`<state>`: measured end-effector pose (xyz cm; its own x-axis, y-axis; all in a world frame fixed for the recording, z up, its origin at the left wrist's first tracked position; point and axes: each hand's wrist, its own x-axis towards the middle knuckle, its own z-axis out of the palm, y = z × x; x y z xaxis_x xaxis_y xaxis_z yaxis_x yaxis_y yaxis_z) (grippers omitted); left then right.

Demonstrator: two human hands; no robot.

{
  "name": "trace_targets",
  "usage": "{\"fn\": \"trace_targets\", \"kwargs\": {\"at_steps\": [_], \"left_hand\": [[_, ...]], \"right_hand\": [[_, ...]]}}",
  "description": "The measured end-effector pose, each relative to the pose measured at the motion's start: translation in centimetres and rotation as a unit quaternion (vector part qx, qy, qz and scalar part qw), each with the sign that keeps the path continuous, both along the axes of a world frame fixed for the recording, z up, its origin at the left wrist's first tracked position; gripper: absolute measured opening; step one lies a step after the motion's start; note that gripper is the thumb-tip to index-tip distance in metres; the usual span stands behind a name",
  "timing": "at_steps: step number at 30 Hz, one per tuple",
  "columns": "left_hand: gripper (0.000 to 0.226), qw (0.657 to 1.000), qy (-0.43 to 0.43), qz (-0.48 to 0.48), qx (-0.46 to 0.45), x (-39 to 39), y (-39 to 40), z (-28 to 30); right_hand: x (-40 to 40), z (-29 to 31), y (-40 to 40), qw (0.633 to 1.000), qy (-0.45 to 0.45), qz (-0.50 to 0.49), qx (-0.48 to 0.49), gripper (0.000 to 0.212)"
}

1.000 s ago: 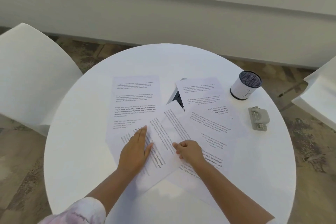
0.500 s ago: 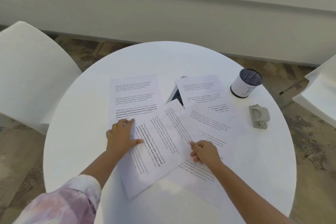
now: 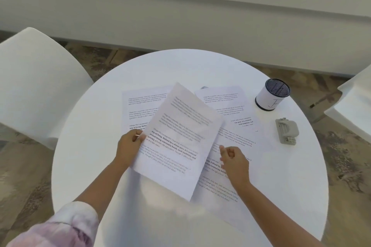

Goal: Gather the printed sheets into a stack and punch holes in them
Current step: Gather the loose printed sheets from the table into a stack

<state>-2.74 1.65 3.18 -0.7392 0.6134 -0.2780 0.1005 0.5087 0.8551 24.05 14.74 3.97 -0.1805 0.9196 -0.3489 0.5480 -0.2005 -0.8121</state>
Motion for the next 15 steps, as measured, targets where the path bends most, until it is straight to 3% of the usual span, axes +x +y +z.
{"fn": "trace_targets", "kwargs": {"at_steps": [3,6,9,13,15], "left_hand": [[0.017,0.997,-0.032,0.047,0.05,0.8,-0.3,0.1],[0.009,0.991,-0.076,0.086,0.072,1.7,-0.5,-0.6],[0.011,0.991,-0.075,0.09,0.057,2.3,-0.5,-1.3],[0.015,0.988,0.064,0.134,-0.039,1.8,-0.4,-1.6],[0.023,0.963,0.157,0.16,-0.15,1.2,-0.3,-1.4]], "right_hand": [[-1.3,0.7,-0.1,0.995,0.041,0.002,-0.087,0.047],[-2.7,1.8,-0.5,0.965,0.17,0.005,-0.2,0.037],[-3.5,2.1,-0.8,0.97,0.161,0.03,-0.18,0.031],[-4.0,1.6,-0.5,0.991,0.075,0.043,-0.106,0.028],[-3.9,1.7,-0.2,0.993,0.067,0.045,-0.086,0.027]]}}
